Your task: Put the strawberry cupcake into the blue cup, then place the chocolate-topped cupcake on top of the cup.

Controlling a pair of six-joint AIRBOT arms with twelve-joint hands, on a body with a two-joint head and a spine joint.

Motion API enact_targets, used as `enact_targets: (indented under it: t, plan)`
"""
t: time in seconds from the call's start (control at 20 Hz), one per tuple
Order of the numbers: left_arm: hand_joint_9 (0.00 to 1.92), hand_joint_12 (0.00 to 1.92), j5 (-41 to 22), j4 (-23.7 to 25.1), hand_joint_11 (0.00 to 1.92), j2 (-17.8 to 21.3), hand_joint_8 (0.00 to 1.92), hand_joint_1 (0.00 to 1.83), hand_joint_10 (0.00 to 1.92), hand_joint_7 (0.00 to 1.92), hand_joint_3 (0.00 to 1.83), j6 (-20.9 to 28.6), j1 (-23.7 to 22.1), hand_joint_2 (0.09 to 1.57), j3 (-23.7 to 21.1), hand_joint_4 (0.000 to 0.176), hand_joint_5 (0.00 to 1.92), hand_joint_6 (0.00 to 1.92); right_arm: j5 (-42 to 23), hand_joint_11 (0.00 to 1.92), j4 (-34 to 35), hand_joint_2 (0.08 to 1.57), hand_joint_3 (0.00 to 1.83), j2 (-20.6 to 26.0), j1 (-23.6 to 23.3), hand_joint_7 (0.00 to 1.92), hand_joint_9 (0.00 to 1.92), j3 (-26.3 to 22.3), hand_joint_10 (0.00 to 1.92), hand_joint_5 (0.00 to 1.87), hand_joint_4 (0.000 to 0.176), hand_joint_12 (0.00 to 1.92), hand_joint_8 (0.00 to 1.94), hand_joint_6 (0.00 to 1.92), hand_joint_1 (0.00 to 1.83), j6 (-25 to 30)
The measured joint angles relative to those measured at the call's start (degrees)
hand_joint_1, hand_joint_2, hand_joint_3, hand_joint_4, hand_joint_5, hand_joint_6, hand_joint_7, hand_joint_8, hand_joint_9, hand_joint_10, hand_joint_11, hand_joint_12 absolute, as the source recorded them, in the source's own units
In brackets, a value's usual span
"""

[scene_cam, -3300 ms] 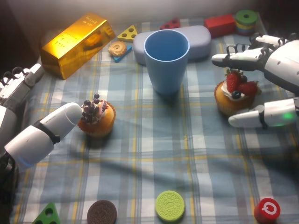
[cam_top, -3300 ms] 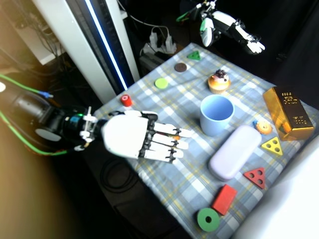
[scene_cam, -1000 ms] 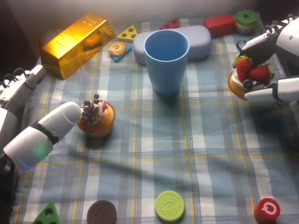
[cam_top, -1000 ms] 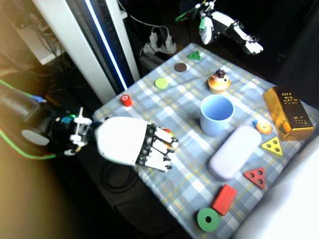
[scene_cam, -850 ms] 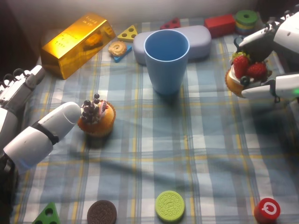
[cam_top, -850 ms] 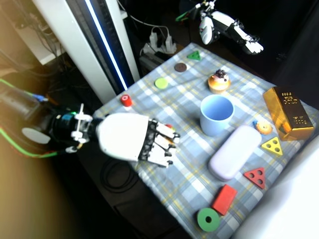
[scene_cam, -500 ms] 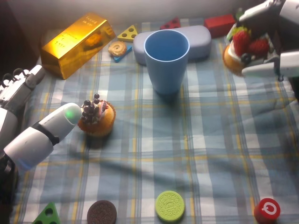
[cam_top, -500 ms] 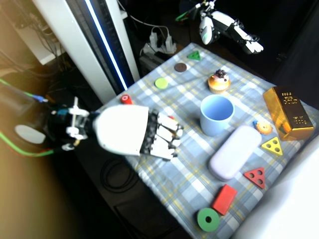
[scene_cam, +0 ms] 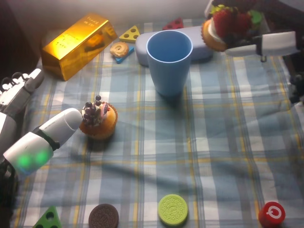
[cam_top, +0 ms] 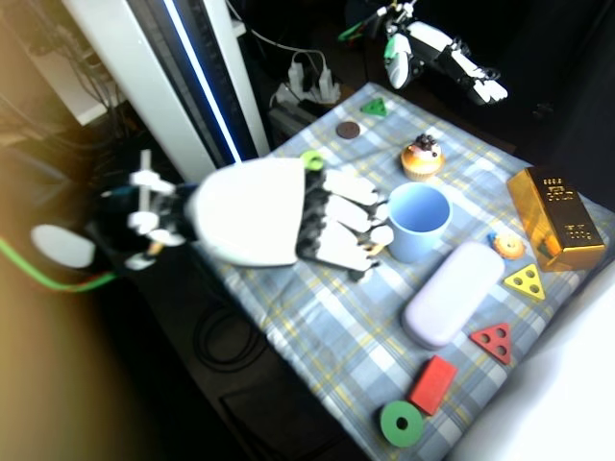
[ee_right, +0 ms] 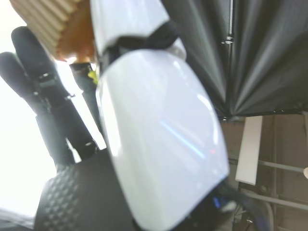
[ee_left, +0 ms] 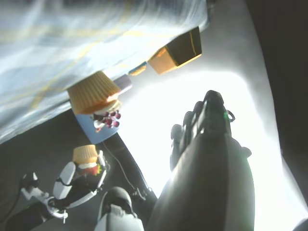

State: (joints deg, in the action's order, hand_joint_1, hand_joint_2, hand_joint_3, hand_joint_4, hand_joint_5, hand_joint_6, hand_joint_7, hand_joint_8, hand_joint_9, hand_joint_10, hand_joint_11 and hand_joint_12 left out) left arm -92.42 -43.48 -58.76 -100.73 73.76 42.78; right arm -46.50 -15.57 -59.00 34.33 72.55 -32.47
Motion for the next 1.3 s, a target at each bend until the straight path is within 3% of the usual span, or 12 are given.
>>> enact_targets:
  t: [0.1,0.2,0.25,0.35,0.65,0.7,0.75,0.85,0.9,0.95,1.0,1.3]
  plan:
    - [0.07,0.00,-0.13,0.11,0.00,0.11,0.01,0.16,0.01,0.15,0.00,0.00,-0.02,0.96,0.00,0.042,0.23,0.00,-0.74,0.93,-0.59,1.16,0.00,-2.91,-0.98,0.98,1.18,2.80,0.01,0.81,0.000,0.77,1.10,1.14,1.20,3.15]
    - [0.07,0.00,-0.15,0.13,0.00,0.11,0.01,0.15,0.01,0.15,0.00,0.00,-0.02,0.96,0.00,0.040,0.22,0.00,-0.57,0.91,-1.07,1.17,0.00,-3.74,-1.20,0.99,1.16,3.30,0.00,0.79,0.000,0.76,1.09,1.16,1.21,3.28]
    - [0.06,0.00,-0.13,0.11,0.00,0.13,0.00,0.16,0.00,0.14,0.00,0.00,-0.02,0.96,0.00,0.049,0.21,0.00,-0.02,0.89,-1.90,1.19,0.00,-4.11,-1.66,0.93,1.13,3.45,0.00,0.81,0.000,0.72,0.45,1.21,1.13,3.30]
    - [0.05,0.00,-0.13,0.28,0.00,0.39,0.00,0.19,0.00,0.14,0.00,0.00,-0.02,0.95,0.00,0.045,0.22,0.00,-0.13,0.89,-2.23,1.15,0.00,-4.98,-2.71,0.98,1.13,4.11,0.00,0.84,0.000,0.67,1.03,1.13,1.20,3.32]
    - [0.08,0.00,-0.07,0.22,0.00,0.39,0.01,0.18,0.01,0.16,0.00,0.00,-0.02,0.95,0.02,0.052,0.23,0.01,-0.22,0.77,-2.56,1.15,0.00,-9.35,-3.82,0.97,1.10,7.21,0.00,0.87,0.000,0.84,1.11,1.05,1.20,3.32]
    - [0.10,0.00,-0.04,0.22,0.00,0.39,0.01,0.16,0.01,0.17,0.00,0.00,-0.02,0.95,0.02,0.047,0.23,0.01,-0.20,0.81,-2.64,1.15,0.00,-9.99,-3.82,1.00,1.18,7.65,0.03,0.87,0.000,0.95,1.10,1.01,1.22,3.32]
    - [0.09,0.00,0.00,0.15,0.00,0.39,0.01,0.18,0.01,0.17,0.00,0.00,-0.02,0.94,0.07,0.050,0.24,0.01,0.04,0.83,-2.62,1.17,0.00,-10.62,-3.82,1.00,1.21,7.89,0.03,0.87,0.000,1.03,0.48,1.12,1.13,3.32]
    - [0.09,0.00,0.00,0.04,0.00,0.39,0.01,0.20,0.01,0.17,0.00,0.00,-0.02,0.94,0.07,0.045,0.24,0.01,0.17,0.85,-2.58,1.16,0.00,-11.52,-3.82,1.12,1.23,8.41,0.02,0.90,0.000,1.03,0.06,1.10,1.08,3.32]
    - [0.10,0.00,-0.02,0.13,0.00,0.39,0.01,0.21,0.01,0.18,0.00,0.00,0.00,0.93,0.07,0.045,0.25,0.01,0.20,0.74,-2.60,1.16,0.00,-11.80,-3.82,1.13,1.22,8.55,0.01,0.90,0.023,1.22,0.03,1.10,1.04,3.32]
    - [0.10,0.00,0.00,0.11,0.00,0.39,0.01,0.20,0.01,0.18,0.00,0.00,-0.02,0.92,0.07,0.045,0.25,0.01,0.24,0.60,-2.62,1.16,0.00,-11.93,-3.82,1.13,1.18,8.66,0.02,0.89,0.129,1.43,0.01,1.11,0.99,3.34]
    - [0.09,0.00,0.00,0.15,0.00,0.39,0.00,0.20,0.00,0.17,0.00,0.00,-0.02,0.92,0.07,0.049,0.24,0.00,0.26,0.50,-2.69,1.13,0.00,-11.96,-3.82,1.13,1.17,8.81,0.05,0.86,0.000,1.67,0.02,0.43,0.85,3.32]
    - [0.09,0.00,0.00,0.11,0.00,0.39,0.00,0.16,0.00,0.17,0.00,0.00,-0.02,0.93,0.07,0.059,0.24,0.00,0.94,0.36,-2.64,1.16,0.00,-11.96,-3.93,0.92,0.92,9.09,0.00,0.91,0.000,1.18,0.00,0.00,0.74,3.32]
